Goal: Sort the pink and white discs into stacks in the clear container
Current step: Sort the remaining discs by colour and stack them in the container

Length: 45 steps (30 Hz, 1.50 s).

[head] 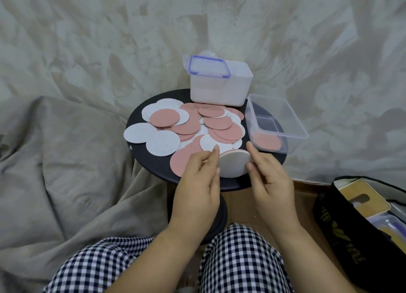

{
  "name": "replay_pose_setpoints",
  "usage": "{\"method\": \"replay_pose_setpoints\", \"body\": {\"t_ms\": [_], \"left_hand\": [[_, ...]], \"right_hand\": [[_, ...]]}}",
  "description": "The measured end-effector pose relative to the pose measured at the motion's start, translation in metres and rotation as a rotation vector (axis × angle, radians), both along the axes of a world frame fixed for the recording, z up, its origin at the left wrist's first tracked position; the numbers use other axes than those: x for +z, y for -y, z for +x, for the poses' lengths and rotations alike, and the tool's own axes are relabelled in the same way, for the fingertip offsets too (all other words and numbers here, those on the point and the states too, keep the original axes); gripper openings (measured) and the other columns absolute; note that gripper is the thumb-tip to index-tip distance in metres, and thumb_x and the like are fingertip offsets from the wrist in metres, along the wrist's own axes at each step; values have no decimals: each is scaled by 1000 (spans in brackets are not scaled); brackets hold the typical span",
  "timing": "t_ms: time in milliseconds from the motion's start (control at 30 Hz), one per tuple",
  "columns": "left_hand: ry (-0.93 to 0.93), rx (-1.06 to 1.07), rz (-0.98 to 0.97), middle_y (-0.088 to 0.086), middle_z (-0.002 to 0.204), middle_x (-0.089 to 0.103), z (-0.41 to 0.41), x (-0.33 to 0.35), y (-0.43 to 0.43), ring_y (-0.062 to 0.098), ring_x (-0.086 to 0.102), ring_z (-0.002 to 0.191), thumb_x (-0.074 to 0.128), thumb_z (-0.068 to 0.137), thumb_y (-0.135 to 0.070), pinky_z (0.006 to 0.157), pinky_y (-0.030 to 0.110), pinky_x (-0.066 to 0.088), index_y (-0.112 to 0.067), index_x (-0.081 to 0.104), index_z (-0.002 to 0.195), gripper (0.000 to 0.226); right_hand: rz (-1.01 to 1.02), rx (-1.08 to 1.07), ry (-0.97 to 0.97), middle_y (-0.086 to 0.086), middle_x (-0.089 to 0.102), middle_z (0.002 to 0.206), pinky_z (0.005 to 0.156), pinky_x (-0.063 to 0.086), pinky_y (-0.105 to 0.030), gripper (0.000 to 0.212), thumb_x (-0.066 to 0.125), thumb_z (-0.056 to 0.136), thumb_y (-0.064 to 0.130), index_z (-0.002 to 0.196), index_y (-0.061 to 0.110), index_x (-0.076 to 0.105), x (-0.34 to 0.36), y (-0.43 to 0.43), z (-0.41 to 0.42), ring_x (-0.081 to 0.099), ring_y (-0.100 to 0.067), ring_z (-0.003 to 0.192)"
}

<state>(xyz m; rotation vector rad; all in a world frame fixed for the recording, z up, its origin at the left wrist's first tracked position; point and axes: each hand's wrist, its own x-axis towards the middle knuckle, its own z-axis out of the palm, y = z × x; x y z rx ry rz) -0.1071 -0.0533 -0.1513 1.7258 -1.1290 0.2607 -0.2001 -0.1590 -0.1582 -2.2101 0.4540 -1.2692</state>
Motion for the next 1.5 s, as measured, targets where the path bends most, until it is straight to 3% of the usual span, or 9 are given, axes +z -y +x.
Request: {"method": "replay_pose_setpoints", "body": {"t_ms": [167,267,367,600,867,1033,1200,1333,1500], "left_hand": [[-153,36,-132,-18,100,62,5,1,-4,-9,57,95,63,84,-8,83,5,43,-13,67,112,28],[-198,57,-151,-28,96,58,2,-1,-4,-20,56,91,69,80,-3,80,1,42,-14,68,107,29],[-171,59,-175,-28,94,59,2,1,-4,-19,57,89,69,79,-2,79,2,42,-14,67,107,31],[-147,76,-167,-31,92,56,3,2,-4,-21,55,88,68,79,-5,78,0,41,-12,69,105,26],[-270,22,-138,-16,94,64,5,9,0,-3,61,86,71,80,-9,69,5,47,-17,69,103,24],[-177,-81,-32,-20,99,56,10,32,30,-3,53,95,72,78,-13,73,11,47,-24,64,103,28],[-89,-178,177,-10,114,46,18,40,85,3,46,100,77,73,-27,82,23,47,-23,53,117,51],[-95,-196,224,-18,108,36,24,39,112,-2,43,99,77,71,-32,79,13,44,-26,50,116,52],[-22,-252,162,-16,102,48,31,30,122,-5,45,98,79,71,-23,74,0,39,-27,56,96,34]], "right_hand": [[190,-14,54,36,61,97,80,44,-6,40,60,86,6,105,41,55,4,-4,-3,58,10,95],[183,-35,59,28,64,95,80,45,-7,40,62,85,5,103,40,57,4,-5,-3,60,6,95],[170,-31,78,20,62,102,81,45,-9,39,63,84,4,105,37,58,5,-5,-3,61,2,97],[173,8,61,28,63,95,80,46,-10,42,64,84,4,103,40,58,11,-3,-5,60,4,96],[438,159,16,21,69,95,75,50,-13,37,65,81,9,93,44,67,25,13,-15,64,-1,89],[540,192,-46,17,72,86,64,53,-16,28,60,84,4,94,29,66,76,70,-36,66,-2,81],[547,158,-299,8,72,78,58,55,-17,24,60,85,1,88,24,66,116,133,-26,67,-3,69],[530,169,-591,4,72,83,59,55,-19,18,63,85,7,95,22,67,129,171,-6,68,-5,72],[408,268,-894,5,70,86,63,55,-19,17,62,87,10,96,24,66,128,194,21,68,-9,78]]}}
